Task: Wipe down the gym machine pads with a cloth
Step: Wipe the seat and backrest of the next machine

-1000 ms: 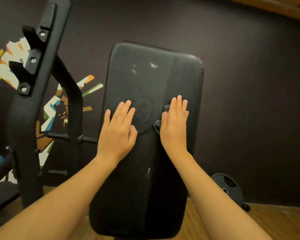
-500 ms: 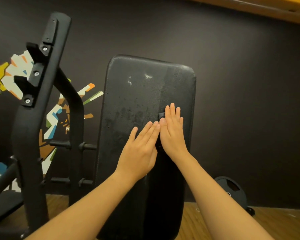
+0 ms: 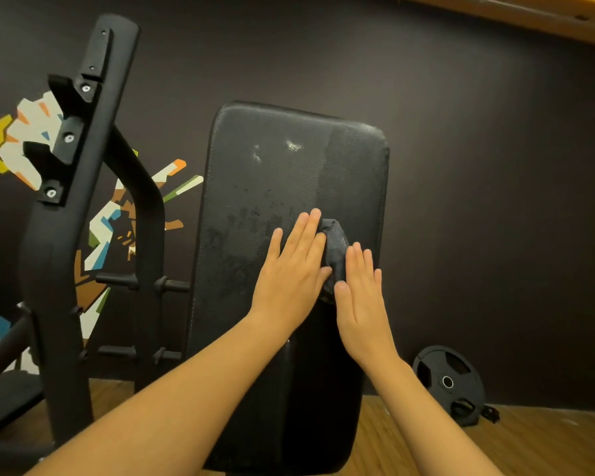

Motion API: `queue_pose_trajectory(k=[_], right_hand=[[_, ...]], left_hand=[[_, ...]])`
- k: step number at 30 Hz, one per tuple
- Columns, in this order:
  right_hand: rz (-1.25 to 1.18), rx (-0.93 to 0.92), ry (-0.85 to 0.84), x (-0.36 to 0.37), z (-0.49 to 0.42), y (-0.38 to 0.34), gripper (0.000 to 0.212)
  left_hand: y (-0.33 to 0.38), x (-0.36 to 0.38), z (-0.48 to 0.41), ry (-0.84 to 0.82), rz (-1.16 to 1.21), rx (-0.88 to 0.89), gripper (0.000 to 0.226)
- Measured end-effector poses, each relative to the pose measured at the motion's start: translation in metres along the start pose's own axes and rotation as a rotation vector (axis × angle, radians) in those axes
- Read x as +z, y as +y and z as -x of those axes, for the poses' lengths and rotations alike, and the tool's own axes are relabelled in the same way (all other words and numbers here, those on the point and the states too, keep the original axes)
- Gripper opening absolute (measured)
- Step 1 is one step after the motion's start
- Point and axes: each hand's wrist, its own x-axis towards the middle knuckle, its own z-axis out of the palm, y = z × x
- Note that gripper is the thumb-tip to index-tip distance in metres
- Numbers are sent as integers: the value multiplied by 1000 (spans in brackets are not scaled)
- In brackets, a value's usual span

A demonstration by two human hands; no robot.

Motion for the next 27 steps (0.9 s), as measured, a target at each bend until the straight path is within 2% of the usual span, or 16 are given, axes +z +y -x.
queue_pose_trajectory(k=[3, 5, 7, 12, 15, 17, 19, 23, 27], right_hand=[[38, 5, 7, 12, 25, 3, 65], [72, 3, 39, 22, 36, 3, 71], [116, 18, 80, 34, 45, 2, 75], [293, 79, 187, 73, 77, 8, 73], [378, 85, 198, 89, 91, 13, 65], [412, 67, 217, 90, 91, 15, 65], [439, 55, 224, 90, 90, 15, 66], [456, 50, 233, 91, 91, 15, 67], [464, 42, 246, 92, 92, 16, 67]], left_hand=[[0, -5, -9, 20, 11, 133, 66], [-3, -6, -13, -16, 3, 285, 72], [-7, -6, -16, -57, 41, 351, 74], [10, 2, -13, -43, 217, 220, 74], [25, 5, -15, 16, 361, 111, 56], [27, 4, -16, -12, 424, 71, 59], [25, 9, -16, -18, 397, 81, 62], [16, 20, -19, 21, 91, 185, 66], [5, 18, -36, 14, 85, 212, 64]])
